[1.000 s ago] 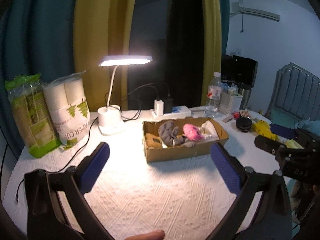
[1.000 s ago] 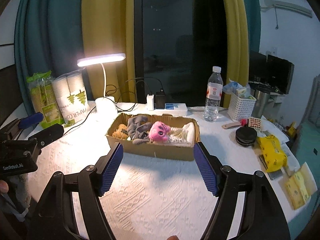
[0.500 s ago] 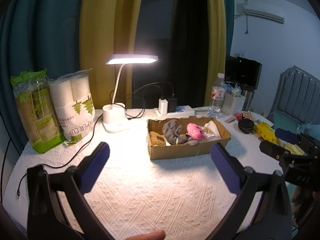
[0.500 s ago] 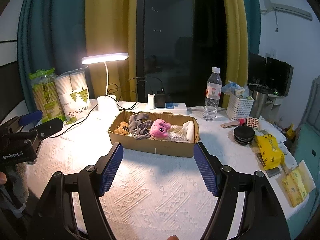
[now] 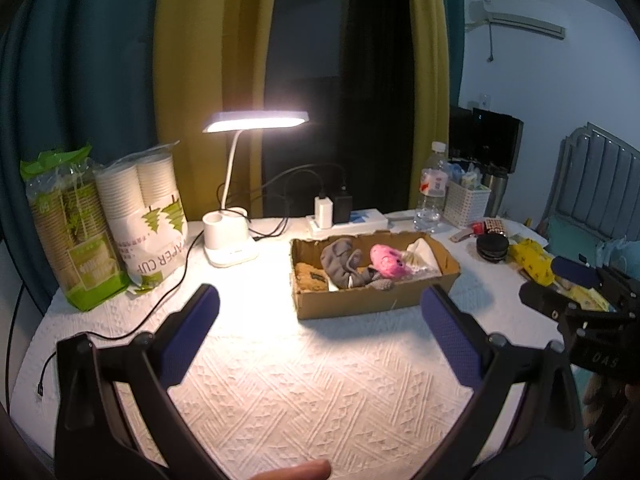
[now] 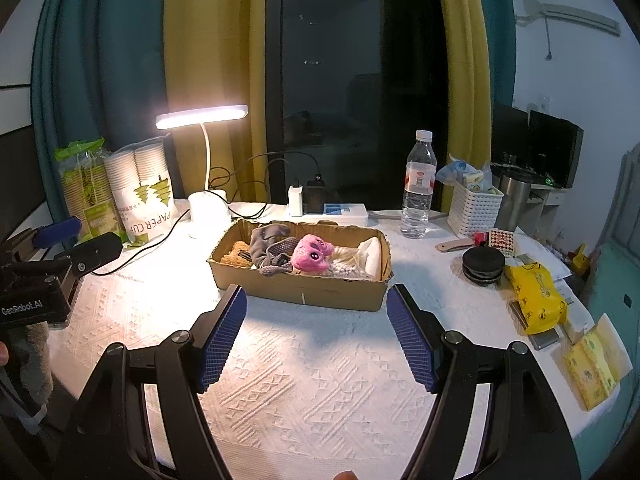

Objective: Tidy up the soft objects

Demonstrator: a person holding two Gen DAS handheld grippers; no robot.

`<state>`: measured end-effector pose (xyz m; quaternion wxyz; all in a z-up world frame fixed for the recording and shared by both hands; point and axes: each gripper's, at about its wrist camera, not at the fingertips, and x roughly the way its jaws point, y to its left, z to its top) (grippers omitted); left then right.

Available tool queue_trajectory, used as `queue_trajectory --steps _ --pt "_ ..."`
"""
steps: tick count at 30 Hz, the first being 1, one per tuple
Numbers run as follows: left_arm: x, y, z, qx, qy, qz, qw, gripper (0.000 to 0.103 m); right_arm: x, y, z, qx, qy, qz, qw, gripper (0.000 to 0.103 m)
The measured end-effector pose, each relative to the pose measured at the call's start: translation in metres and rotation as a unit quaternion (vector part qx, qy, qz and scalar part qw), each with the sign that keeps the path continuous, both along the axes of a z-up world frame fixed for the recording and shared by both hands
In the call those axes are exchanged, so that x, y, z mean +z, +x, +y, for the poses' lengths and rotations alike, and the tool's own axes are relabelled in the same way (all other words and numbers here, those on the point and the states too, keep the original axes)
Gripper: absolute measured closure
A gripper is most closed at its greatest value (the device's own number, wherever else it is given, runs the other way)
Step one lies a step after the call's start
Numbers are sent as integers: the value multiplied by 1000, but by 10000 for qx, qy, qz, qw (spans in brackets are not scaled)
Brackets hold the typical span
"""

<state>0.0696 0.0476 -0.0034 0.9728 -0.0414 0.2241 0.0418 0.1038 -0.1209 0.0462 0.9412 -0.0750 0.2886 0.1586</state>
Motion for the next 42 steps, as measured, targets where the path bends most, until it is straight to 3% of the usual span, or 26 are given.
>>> queue_trajectory --steps 42 --pt "-4 13 -3 -14 -18 79 10000 1 -9 9 -7 10 -43 56 10000 27"
